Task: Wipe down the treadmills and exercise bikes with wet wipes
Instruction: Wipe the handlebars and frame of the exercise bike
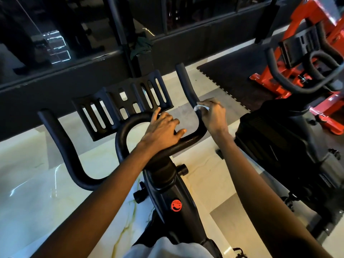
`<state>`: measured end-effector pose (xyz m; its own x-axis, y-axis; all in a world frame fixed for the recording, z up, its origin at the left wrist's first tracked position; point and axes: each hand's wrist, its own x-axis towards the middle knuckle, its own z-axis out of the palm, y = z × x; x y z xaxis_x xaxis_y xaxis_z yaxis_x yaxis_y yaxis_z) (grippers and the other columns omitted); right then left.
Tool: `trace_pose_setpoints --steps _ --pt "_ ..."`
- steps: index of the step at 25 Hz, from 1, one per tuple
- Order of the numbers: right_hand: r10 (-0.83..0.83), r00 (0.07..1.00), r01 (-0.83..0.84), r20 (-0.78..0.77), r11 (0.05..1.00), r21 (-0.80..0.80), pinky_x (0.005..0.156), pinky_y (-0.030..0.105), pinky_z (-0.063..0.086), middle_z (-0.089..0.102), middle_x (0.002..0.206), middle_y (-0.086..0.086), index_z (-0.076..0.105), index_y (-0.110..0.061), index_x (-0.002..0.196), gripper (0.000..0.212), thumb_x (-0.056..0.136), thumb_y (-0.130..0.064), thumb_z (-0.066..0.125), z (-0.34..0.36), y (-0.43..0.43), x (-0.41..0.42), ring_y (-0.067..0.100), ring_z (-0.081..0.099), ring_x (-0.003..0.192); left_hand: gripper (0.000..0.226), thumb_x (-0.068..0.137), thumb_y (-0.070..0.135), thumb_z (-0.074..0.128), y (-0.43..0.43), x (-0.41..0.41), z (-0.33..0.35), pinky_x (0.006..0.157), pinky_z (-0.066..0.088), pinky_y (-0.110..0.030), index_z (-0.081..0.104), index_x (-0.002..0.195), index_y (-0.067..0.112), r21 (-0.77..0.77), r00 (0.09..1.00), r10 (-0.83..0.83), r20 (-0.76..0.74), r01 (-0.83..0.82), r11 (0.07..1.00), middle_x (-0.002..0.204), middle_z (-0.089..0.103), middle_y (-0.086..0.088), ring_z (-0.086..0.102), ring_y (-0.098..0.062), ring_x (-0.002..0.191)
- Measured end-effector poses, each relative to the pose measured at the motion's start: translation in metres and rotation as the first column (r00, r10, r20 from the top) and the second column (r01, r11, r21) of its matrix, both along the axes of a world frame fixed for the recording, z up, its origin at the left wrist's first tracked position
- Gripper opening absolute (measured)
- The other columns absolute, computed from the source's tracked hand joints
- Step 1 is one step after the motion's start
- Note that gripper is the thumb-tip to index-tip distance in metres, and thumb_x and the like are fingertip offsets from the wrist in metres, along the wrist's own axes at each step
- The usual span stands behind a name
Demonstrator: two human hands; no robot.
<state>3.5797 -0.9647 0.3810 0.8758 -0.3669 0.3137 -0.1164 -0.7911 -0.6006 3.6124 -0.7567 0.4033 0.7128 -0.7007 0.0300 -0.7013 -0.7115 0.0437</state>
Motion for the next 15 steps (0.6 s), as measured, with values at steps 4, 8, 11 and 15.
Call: trace_pose_setpoints --steps 4,8,11,15 --pt "0.170 0.981 -0.181 -0.093 0.975 -0.130 0.090 0.013 0.039 0.063 0.124 0.004 0.075 -0.013 0.115 0.021 0.095 -0.014 0.066 0.007 -0.010 -0.010 0.013 0.058 0.111 0.063 0.100 0.067 0.030 0.006 0.013 0.000 0.119 0.012 -0.049 0.061 0.134 0.025 0.015 0.999 -0.010 -0.033 0.011 1.000 0.136 0.059 -0.002 0.041 -0.021 0.135" --pt "0.118 0.991 -0.123 -0.058 0.988 -0.098 0.087 0.001 0.036 0.068 0.118 0.002 0.075 -0.014 0.115 0.026 0.090 -0.010 0.072 -0.001 -0.014 -0.013 0.011 0.063 0.101 0.067 0.095 0.073 0.032 0.018 0.021 0.004 0.118 0.008 -0.045 0.056 0.140 0.030 0.010 0.988 -0.107 -0.113 0.109 0.994 0.142 0.053 0.003 0.033 -0.018 0.139" --pt "0.056 0.996 -0.062 -0.071 0.995 -0.078 0.083 0.011 0.040 0.069 0.111 0.003 0.073 -0.011 0.114 0.029 0.086 -0.020 0.078 0.002 -0.014 0.009 0.016 0.064 0.098 0.064 0.094 0.071 0.039 0.029 0.028 0.006 0.120 0.000 -0.043 0.049 0.146 0.035 -0.002 0.974 -0.156 -0.166 0.158 0.987 0.150 0.043 0.005 0.022 -0.015 0.146" --pt "0.014 1.000 -0.015 -0.018 0.999 -0.036 0.071 0.016 0.046 0.067 0.097 -0.002 0.076 -0.015 0.095 0.009 0.086 -0.014 0.077 0.011 -0.002 0.030 0.008 0.057 0.084 0.062 0.094 0.071 0.042 0.038 0.035 0.003 0.120 -0.002 -0.042 0.046 0.146 0.039 -0.043 0.967 -0.171 -0.189 0.165 0.985 0.152 0.039 0.007 0.020 -0.014 0.147"
